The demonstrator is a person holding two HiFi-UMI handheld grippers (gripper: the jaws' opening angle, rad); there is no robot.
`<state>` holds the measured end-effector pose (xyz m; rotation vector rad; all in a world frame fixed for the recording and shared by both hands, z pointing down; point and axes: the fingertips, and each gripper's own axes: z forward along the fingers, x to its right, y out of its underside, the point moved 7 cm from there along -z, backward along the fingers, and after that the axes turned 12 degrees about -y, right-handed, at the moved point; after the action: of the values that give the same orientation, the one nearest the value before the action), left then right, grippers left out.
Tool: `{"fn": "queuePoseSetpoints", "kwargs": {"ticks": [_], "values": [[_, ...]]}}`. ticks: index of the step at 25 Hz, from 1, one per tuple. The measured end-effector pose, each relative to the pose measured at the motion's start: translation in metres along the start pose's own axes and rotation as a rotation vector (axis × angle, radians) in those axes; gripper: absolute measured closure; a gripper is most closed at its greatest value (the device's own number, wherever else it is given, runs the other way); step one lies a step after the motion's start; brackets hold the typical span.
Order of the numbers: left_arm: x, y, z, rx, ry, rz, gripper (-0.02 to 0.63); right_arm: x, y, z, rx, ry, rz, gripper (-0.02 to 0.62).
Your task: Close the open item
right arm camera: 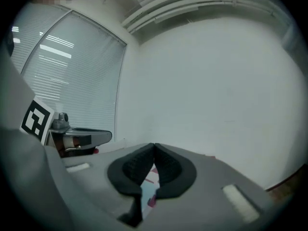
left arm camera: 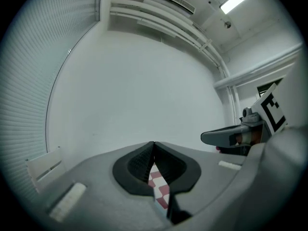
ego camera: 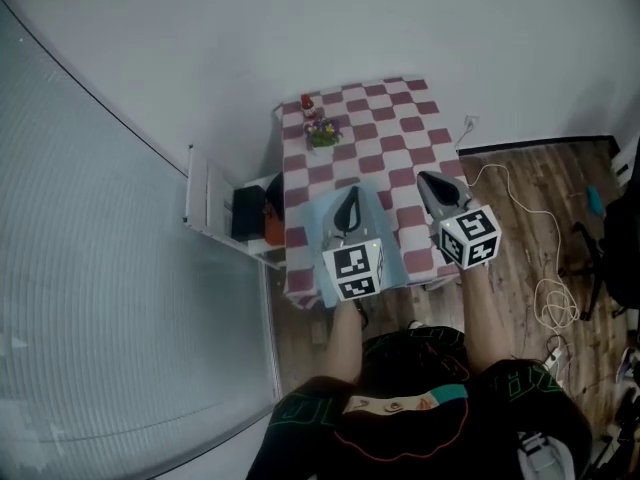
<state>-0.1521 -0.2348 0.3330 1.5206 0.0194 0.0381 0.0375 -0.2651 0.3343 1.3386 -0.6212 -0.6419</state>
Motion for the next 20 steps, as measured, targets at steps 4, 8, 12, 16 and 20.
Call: {"fn": "queuePoseSetpoints", "kwargs": {"ticks": [4, 8, 12, 16, 20], "values": [[0.022, -0.012, 0.016, 0.036, 0.010, 0.017, 0.598, 0.026, -0.013, -0.016, 0.033, 0.048, -0.041, 0.592], [0.042, -0.020, 0.028, 0.057, 0.029, 0.030, 0.598, 0.044, -0.019, -0.025, 0.048, 0.075, -0.062, 0.592], [0.058, -0.023, 0.037, 0.084, 0.039, 0.045, 0.598, 0.060, -0.023, -0.033, 0.060, 0.090, -0.080, 0.592], [0.071, -0.023, 0.042, 0.072, 0.040, 0.045, 0.598, 0.070, -0.025, -0.038, 0.062, 0.093, -0.097, 0.592], [0.074, -0.021, 0.047, 0.067, 0.019, 0.042, 0.598, 0.079, -0.025, -0.044, 0.067, 0.097, -0.113, 0.592]]}}
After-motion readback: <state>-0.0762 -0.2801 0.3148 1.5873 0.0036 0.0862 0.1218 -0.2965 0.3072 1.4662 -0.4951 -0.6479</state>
